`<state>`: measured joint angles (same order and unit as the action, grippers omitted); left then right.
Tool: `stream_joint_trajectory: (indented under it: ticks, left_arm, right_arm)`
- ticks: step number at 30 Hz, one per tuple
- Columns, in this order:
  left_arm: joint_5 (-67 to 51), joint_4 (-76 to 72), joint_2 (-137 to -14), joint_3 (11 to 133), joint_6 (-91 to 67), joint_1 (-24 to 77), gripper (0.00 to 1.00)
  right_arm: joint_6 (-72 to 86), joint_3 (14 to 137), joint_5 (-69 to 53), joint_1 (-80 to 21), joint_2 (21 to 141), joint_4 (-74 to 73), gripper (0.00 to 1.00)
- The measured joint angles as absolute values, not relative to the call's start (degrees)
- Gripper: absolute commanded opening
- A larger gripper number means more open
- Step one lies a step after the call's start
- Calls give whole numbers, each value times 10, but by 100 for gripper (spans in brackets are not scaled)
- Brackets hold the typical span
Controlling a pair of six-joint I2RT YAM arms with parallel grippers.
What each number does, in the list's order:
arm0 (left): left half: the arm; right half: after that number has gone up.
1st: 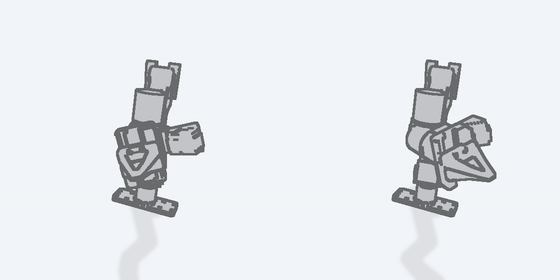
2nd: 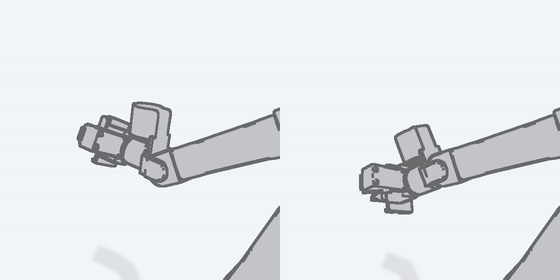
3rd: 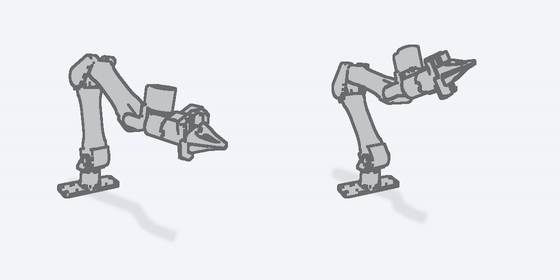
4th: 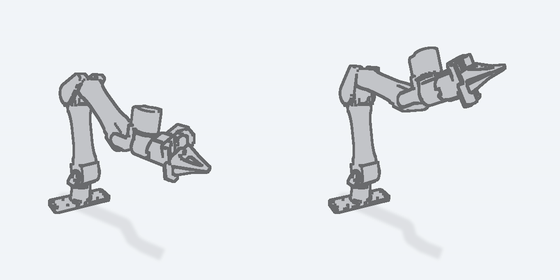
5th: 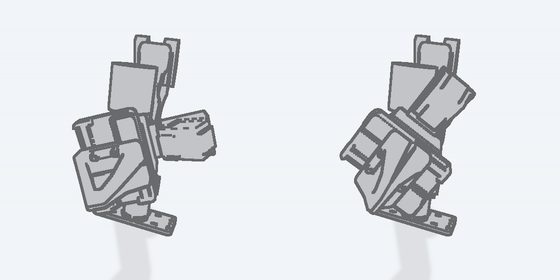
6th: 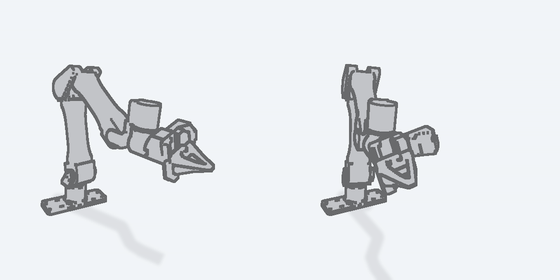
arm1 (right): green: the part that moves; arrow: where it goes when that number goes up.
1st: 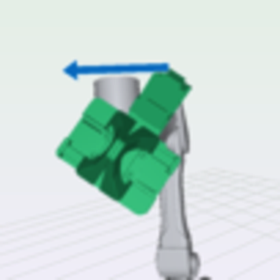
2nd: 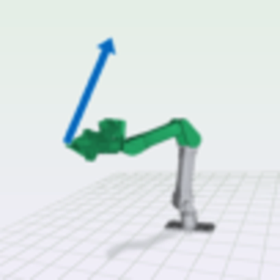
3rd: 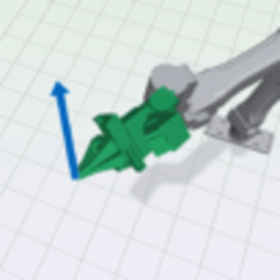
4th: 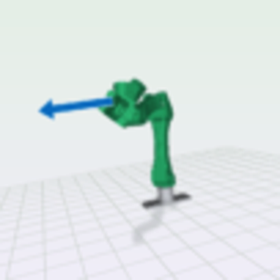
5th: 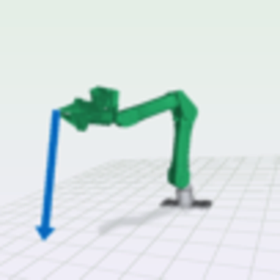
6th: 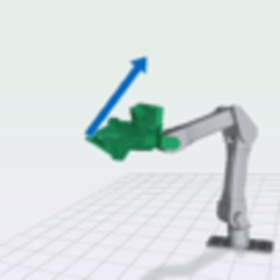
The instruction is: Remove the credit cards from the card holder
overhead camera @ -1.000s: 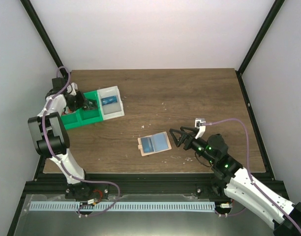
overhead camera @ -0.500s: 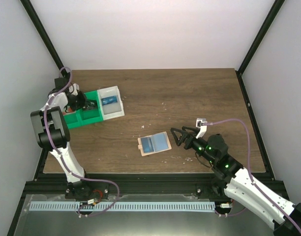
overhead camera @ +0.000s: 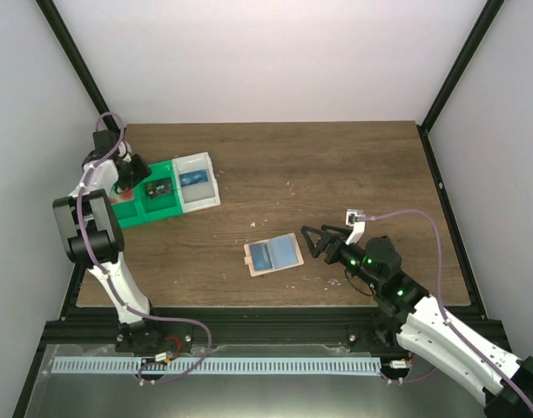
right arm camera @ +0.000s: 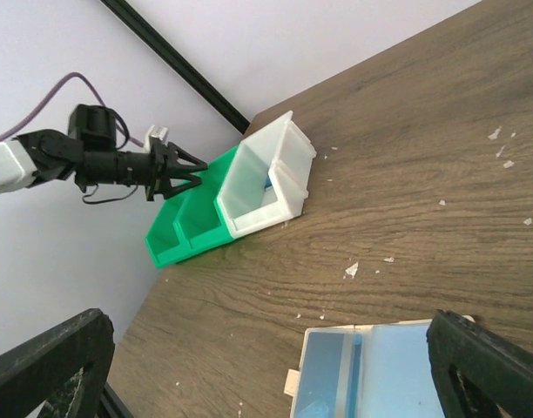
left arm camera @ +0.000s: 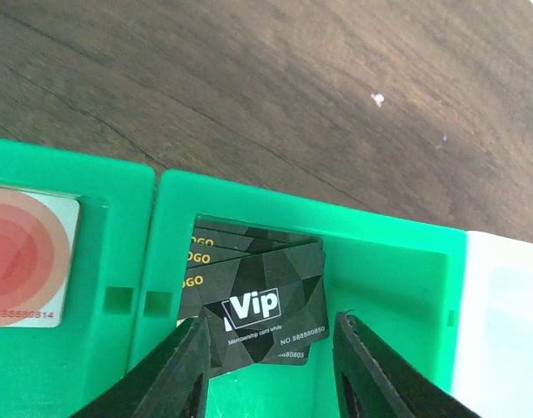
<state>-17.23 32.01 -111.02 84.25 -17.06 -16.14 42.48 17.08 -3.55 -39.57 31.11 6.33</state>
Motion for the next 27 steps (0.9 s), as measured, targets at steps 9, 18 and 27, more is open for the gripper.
stream_joint_trajectory:
  ticks: [9, 18, 27]
  left_arm:
    - [-192, 298, -1030, 826, -206, -160, 72]
    - [-245, 285, -906, 735, -197, -112, 91]
    - [-288, 253, -796, 649, -210, -87, 100]
  right_arm:
    - [435, 174, -24, -396, 340, 30, 100]
    - [379, 257, 6, -396, 442, -40, 100]
    - [343, 275, -44, -396, 519, -44, 89]
